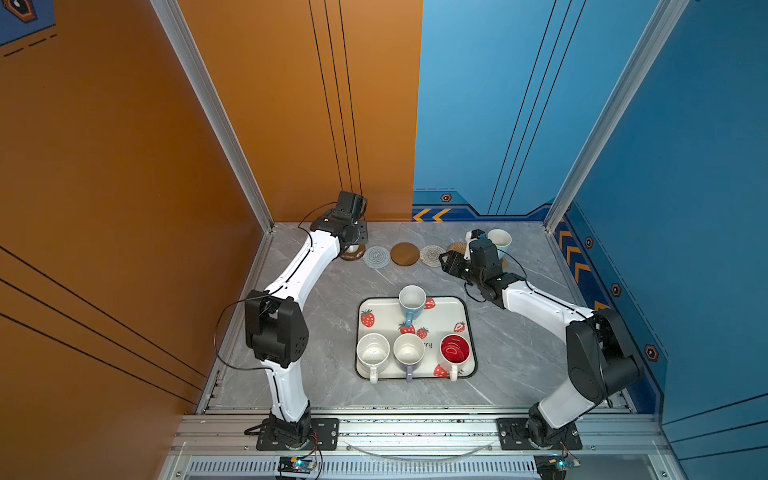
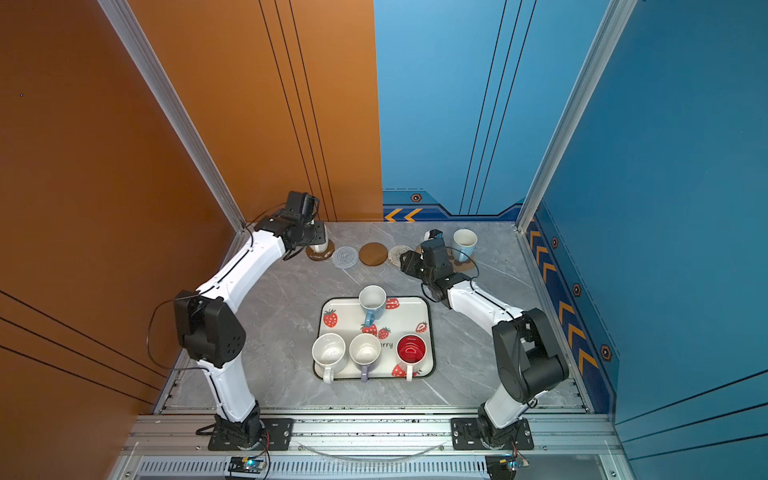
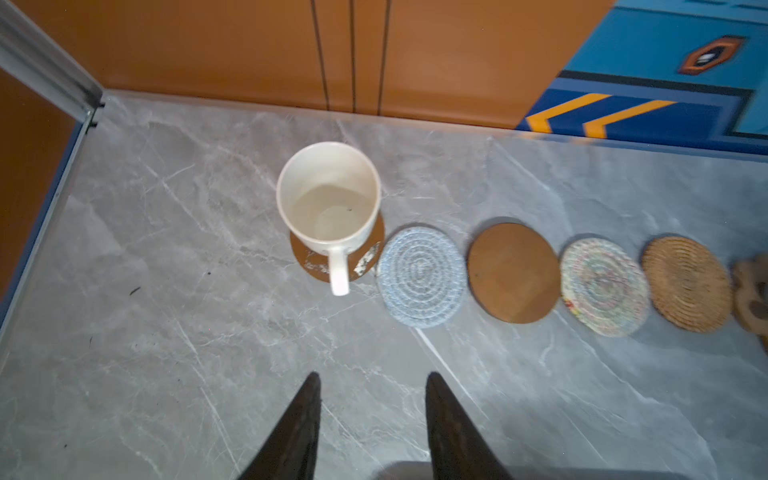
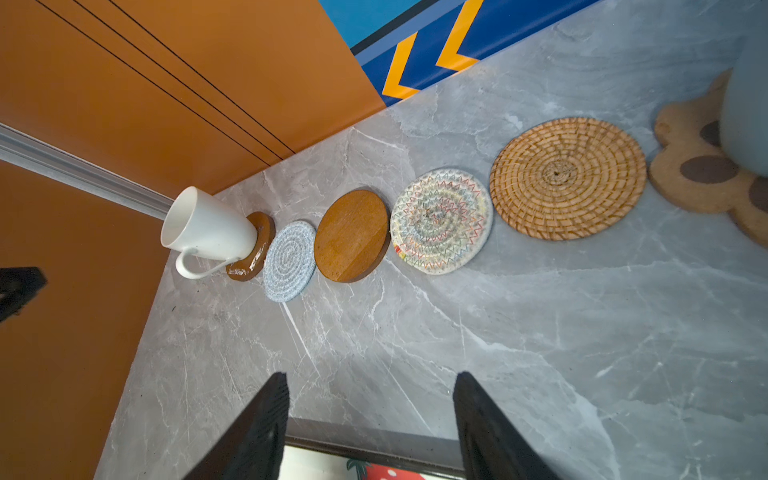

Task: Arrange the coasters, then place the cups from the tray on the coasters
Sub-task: 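Raise the left gripper off the mug while the right gripper moves over the tray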

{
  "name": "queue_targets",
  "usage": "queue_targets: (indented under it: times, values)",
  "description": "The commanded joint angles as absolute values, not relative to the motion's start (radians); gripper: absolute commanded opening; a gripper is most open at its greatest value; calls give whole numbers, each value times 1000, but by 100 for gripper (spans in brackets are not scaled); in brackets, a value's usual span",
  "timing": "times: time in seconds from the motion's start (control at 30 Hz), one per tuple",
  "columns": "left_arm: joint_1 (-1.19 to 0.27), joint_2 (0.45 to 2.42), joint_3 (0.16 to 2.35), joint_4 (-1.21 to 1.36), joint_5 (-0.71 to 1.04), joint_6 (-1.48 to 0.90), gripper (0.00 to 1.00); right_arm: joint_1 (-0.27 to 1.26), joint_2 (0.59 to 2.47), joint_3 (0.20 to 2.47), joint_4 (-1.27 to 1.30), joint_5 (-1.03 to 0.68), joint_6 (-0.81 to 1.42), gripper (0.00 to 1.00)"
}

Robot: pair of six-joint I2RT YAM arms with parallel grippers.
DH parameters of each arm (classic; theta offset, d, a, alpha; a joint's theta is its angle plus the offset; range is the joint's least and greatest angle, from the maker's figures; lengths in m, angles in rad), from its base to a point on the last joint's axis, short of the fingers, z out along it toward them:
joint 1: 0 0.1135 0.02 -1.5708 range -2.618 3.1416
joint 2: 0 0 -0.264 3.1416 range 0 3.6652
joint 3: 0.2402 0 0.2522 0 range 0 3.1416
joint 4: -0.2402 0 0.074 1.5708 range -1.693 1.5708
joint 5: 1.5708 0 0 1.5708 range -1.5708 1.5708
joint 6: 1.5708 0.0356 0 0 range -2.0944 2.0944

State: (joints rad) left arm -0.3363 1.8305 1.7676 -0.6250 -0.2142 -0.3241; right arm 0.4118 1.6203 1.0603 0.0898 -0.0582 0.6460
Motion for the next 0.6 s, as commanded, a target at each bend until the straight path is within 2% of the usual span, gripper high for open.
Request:
queue_targets:
  times: [0.0, 0.2, 0.33, 0.57]
  values:
    - [-385, 1737, 1674, -509, -182, -291, 44, 453, 1560, 1121, -30, 54, 589, 62]
    - [-503, 1508, 1401, -239, -206, -289, 52, 521, 1536, 1188, -144, 172, 523, 62]
    - [-569, 1369, 1202, -60, -229, -294, 62, 553, 1513, 1217, -187, 202, 504, 63]
    - [-632, 1312, 1100, -41, -288, -268, 69, 669, 1455, 1274, -270, 272, 418, 68]
